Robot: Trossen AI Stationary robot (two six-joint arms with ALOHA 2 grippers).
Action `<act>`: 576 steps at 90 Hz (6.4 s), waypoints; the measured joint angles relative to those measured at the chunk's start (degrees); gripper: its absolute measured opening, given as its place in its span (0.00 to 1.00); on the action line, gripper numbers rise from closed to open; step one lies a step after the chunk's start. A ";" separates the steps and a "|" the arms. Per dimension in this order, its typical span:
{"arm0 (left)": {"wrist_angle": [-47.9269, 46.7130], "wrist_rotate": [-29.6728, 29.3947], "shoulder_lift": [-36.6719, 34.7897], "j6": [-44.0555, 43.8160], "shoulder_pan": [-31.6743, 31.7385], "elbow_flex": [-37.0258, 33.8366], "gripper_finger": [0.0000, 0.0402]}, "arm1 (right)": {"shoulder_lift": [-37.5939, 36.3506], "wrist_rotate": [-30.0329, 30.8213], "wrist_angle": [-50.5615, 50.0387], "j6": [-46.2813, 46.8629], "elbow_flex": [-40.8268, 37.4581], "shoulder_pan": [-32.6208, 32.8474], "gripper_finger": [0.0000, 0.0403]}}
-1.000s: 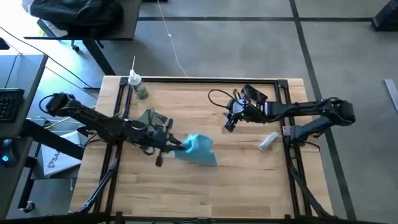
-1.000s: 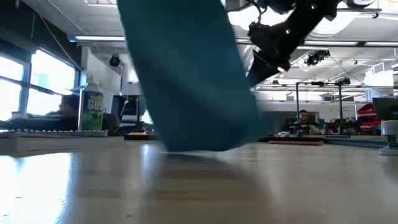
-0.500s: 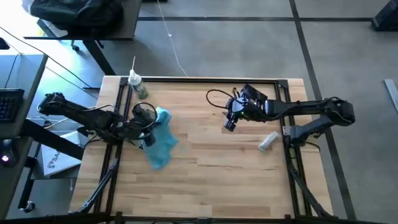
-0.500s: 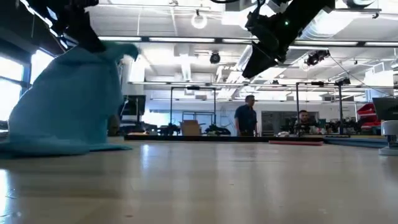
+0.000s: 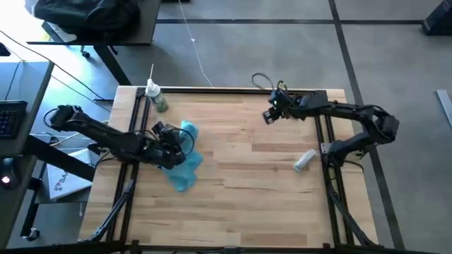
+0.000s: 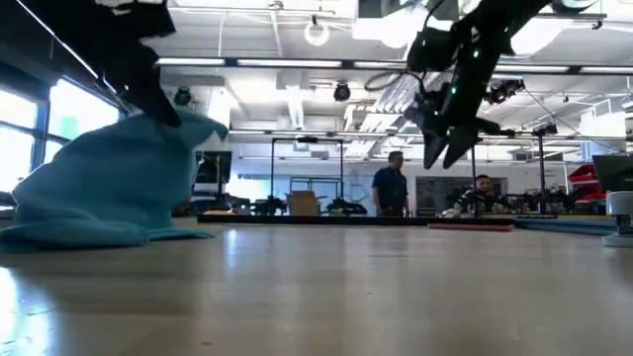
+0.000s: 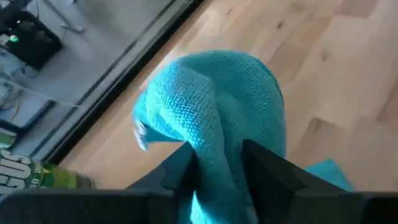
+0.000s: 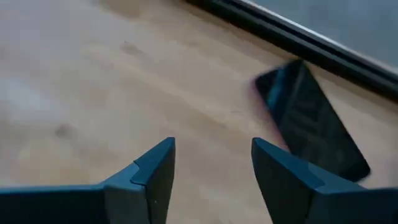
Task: Apply microfiber cloth
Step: Put the microfiber towel on the left books, then move the cellphone from the top right to the center of the table, then spray the cellphone with the spray bottle cleaner
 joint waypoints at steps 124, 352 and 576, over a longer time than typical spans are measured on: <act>39.50 28.48 14.03 33.67 20.83 4.28 0.35 | 15.45 -30.44 24.04 -6.03 -0.10 13.88 0.30; 37.53 42.16 34.51 53.30 7.43 4.23 0.26 | 33.32 -2.20 22.73 -58.95 14.58 47.71 0.26; 78.89 33.64 -5.87 36.39 17.28 -20.97 0.21 | 3.70 -5.44 55.08 -30.32 -10.37 29.20 0.00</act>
